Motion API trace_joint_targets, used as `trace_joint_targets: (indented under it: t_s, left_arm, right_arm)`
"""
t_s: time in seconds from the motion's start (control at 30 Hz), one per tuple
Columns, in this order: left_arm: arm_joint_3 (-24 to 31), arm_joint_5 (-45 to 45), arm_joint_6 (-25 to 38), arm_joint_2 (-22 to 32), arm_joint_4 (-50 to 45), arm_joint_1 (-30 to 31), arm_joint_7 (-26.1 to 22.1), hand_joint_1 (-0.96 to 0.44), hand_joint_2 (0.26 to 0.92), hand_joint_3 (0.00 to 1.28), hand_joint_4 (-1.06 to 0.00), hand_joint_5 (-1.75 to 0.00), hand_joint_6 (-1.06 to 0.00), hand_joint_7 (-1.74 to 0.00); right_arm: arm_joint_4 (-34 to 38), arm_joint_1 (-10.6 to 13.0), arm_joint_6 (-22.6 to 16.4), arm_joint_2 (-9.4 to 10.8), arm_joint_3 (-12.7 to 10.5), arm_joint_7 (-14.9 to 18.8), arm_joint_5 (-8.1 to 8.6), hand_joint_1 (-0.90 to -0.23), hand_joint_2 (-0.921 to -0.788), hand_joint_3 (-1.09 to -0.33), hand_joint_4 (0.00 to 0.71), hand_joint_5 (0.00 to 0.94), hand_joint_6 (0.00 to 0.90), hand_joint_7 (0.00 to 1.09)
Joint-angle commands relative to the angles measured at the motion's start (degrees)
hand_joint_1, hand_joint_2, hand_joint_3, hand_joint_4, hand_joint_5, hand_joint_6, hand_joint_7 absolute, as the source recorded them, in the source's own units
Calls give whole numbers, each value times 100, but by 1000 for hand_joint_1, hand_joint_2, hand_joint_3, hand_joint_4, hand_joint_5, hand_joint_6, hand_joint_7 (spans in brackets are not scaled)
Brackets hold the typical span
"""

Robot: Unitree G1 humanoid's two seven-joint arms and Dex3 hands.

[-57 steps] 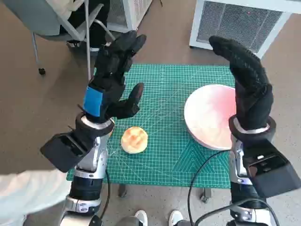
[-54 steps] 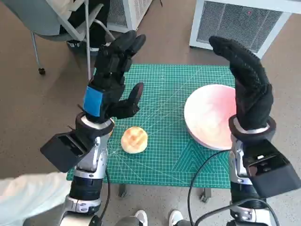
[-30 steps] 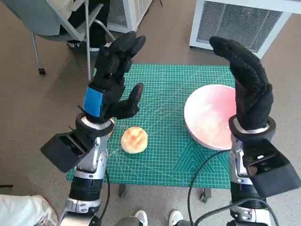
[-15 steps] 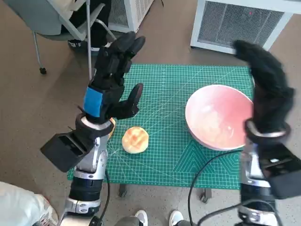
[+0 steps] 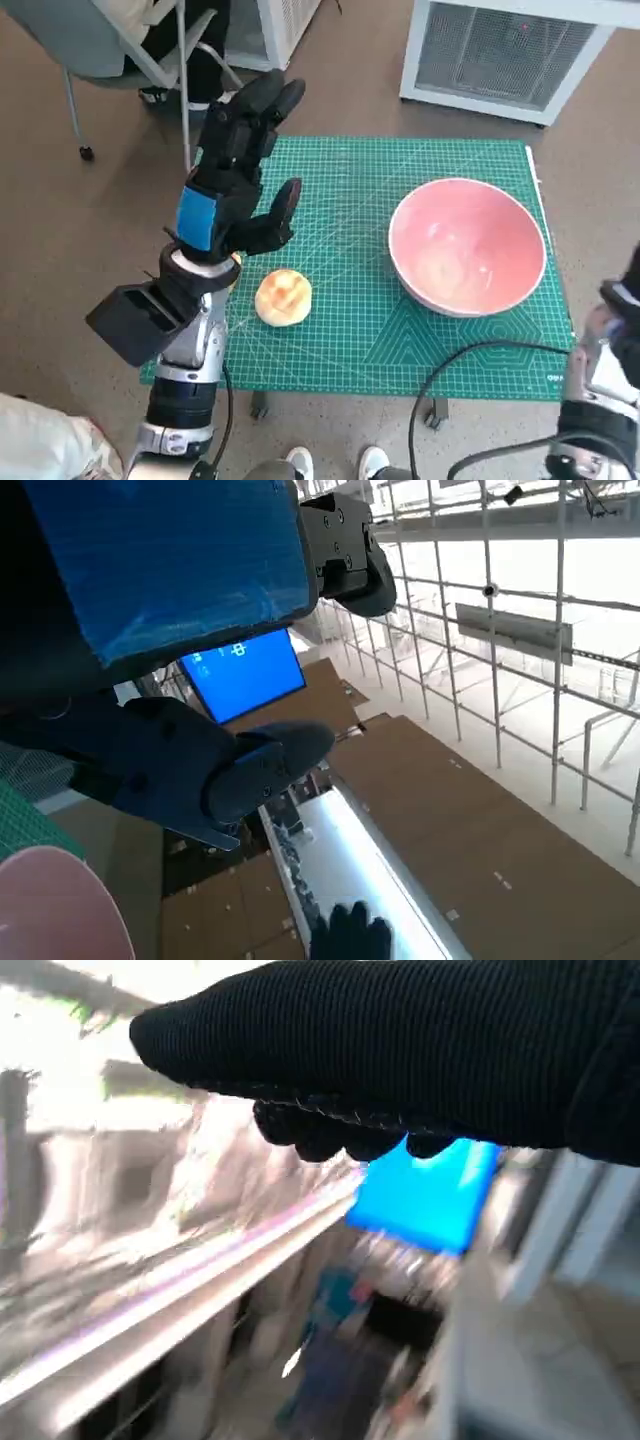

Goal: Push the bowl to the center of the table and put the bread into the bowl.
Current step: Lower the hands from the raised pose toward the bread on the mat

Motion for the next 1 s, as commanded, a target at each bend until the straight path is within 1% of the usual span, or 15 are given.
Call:
trace_joint_targets:
  t_s: [0.03,0.13,0.23,0.33,0.4,0.43,0.57,0.7,0.77,0.93,1.0]
  left_arm:
    - [20,17,-28,47,0,2,17,-205,747,822,1,-499,1,-656]
    - [18,13,2,50,-12,-5,15,-204,747,823,1,-497,1,-654]
    - [20,7,12,55,-12,-10,9,-204,747,824,1,-494,1,-651]
    - [20,19,13,65,-8,-19,14,-201,747,825,1,-494,1,-650]
    - [23,18,19,74,-6,-24,11,-192,747,826,1,-496,1,-652]
    - [24,18,21,78,-4,-27,10,-190,747,827,1,-496,1,-652]
    - [34,2,29,106,0,-35,-7,-188,745,827,1,-502,1,-656]
    - [43,-5,34,143,-24,-31,-22,-193,742,824,1,-512,1,-666]
    - [52,-3,38,166,-29,-33,-22,-199,740,820,1,-519,1,-673]
    - [70,-15,52,227,-79,-14,-18,-205,737,812,1,-533,1,-688]
    - [78,-24,54,249,-90,-7,-16,-206,737,809,1,-539,1,-695]
  right_arm:
    - [892,-19,-55,-121,-163,-98,108,-545,-921,-802,249,0,14,598]
    - [1526,-125,-37,-217,-220,-131,122,-520,-921,-816,239,1,24,563]
    - [2028,-230,12,-287,-255,-124,160,-507,-921,-823,234,0,51,496]
    - [2522,-332,179,-323,-304,-70,238,-498,-921,-826,231,0,71,449]
    - [2757,-388,277,-326,-310,-70,264,-490,-921,-819,229,0,101,397]
    - [2843,-410,314,-325,-306,-77,271,-489,-921,-816,229,0,105,389]
    - [3194,-531,600,-270,-296,-93,320,-499,-921,-804,221,0,134,325]
    - [3403,-637,898,-170,-267,-144,314,-511,-921,-794,217,1,144,304]
    - [3476,-685,1038,-114,-242,-162,297,-510,-921,-789,220,3,150,301]
    - [3614,-799,1367,9,-89,-274,144,-497,-921,-790,222,3,152,302]
    - [3648,-846,1470,66,-45,-284,131,-491,-921,-793,221,3,151,303]
